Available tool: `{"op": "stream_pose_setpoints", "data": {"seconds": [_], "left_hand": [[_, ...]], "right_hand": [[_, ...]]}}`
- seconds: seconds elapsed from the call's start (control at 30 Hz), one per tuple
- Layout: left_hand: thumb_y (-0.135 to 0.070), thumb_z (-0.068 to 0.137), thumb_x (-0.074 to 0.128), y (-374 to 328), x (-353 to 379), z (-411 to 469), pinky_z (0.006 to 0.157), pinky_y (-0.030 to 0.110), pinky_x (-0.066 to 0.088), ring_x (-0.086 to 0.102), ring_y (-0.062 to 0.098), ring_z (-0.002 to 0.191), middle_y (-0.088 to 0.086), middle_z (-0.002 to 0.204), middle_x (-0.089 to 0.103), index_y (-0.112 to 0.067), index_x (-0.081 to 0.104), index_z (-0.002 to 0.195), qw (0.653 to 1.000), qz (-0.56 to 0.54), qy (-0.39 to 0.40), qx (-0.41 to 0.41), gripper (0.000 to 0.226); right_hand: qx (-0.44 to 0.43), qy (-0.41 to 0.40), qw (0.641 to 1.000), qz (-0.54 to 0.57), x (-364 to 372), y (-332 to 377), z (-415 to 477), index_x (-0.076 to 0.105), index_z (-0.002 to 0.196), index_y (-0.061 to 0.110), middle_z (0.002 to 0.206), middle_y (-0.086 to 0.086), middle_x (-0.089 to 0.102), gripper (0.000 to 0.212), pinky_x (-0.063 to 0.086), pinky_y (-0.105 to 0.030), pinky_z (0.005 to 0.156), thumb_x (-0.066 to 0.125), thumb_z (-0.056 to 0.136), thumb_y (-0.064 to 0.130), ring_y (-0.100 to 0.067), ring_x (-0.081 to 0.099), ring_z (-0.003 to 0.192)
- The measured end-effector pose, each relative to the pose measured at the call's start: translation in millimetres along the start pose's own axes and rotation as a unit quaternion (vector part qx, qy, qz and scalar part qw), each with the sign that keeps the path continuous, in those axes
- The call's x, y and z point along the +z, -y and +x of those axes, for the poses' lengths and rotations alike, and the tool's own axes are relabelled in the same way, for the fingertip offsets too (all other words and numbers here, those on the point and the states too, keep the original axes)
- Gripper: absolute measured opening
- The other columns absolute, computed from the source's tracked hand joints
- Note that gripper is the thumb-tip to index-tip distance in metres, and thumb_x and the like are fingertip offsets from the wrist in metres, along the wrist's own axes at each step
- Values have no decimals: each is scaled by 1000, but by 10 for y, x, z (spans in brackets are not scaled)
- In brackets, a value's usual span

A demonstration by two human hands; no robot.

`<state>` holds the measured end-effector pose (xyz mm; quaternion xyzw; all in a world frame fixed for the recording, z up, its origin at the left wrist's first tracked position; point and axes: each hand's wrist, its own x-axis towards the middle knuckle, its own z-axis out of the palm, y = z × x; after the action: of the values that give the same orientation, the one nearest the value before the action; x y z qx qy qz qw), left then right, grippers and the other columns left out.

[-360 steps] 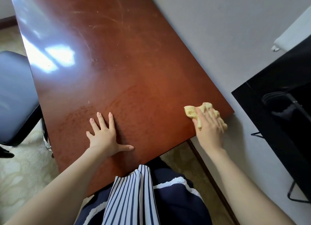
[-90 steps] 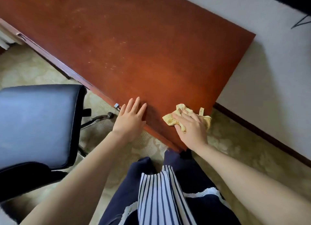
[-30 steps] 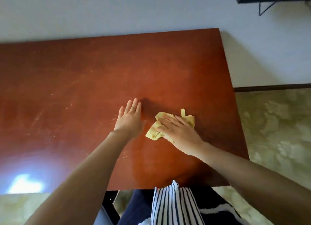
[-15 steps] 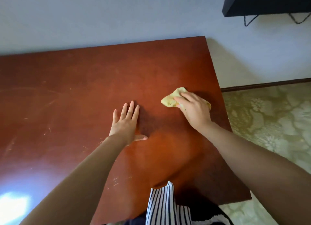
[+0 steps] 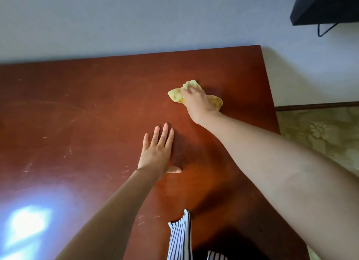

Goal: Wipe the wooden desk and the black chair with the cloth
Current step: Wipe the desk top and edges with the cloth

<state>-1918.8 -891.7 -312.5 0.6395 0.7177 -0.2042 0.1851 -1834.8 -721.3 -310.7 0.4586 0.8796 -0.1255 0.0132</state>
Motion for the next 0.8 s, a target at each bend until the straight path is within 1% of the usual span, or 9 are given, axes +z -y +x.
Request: {"op": "stream_pose_setpoints", "data": {"seconds": [0.07,0.13,0.27,0.33,0.4,0.5,0.6,0.7,0.8], "left_hand": [[-73,71,56,3,-19,-3,116,50,-4,-18,26,145,5,156,-26,-15,-21,147,1000,-10,1,-4,123],[-73,70,58,31,-21,-11,115,52,-6,-20,22,144,0,156,-26,-19,-19,148,999,-36,0,-9,123],[-76,68,56,77,3,-48,112,55,-12,-21,16,144,-7,157,-22,-26,-15,149,997,-70,-7,-10,119],[-77,70,51,114,5,-52,111,55,-13,-16,14,145,-8,159,-14,-27,-8,151,997,-73,-26,-4,112],[-75,74,49,159,-26,-40,113,54,-11,-4,13,147,-8,160,0,-26,6,152,995,-87,-58,-1,102],[-70,77,53,221,-119,8,115,52,-6,8,16,146,-5,157,18,-24,19,150,991,-95,-91,-8,93],[-66,76,57,214,-213,99,115,52,-5,2,19,147,-2,159,9,-22,16,151,990,-110,-89,-24,96],[-67,76,58,156,-276,213,115,51,-6,-10,19,146,-2,160,-8,-23,5,152,990,-111,-77,-31,103],[-71,73,58,86,-308,324,115,52,-6,-19,21,145,-2,158,-19,-25,-7,151,992,-97,-80,-24,111]], "right_hand": [[-38,21,999,9,32,105,-18,38,139,12,144,-11,38,42,31,-36,106,42,97,6,-29,30,135],[-78,39,996,19,58,178,-89,43,136,16,142,-6,41,42,33,-34,103,44,96,5,-27,31,135],[-111,18,993,39,80,146,-385,53,129,21,130,0,53,39,41,-34,92,47,94,5,-22,40,128],[-97,-4,993,68,127,81,-600,57,127,20,126,0,57,40,42,-35,93,49,92,3,-23,43,126],[-79,-25,991,105,152,-14,-841,61,123,17,122,-4,60,40,42,-39,95,52,89,0,-26,45,125],[-107,-85,983,125,162,-236,-1146,70,108,9,105,-10,68,36,51,-43,86,65,77,-8,-33,59,111],[-127,-112,982,84,161,-531,-1277,72,106,9,104,-10,70,34,56,-43,81,72,74,-5,-32,64,103],[-76,-137,986,62,108,-826,-1245,71,109,10,111,-12,68,34,55,-47,79,74,75,2,-34,64,103],[-40,-143,988,46,39,-1054,-1130,69,110,9,111,-14,66,35,55,-48,74,75,75,4,-36,63,99]]}}
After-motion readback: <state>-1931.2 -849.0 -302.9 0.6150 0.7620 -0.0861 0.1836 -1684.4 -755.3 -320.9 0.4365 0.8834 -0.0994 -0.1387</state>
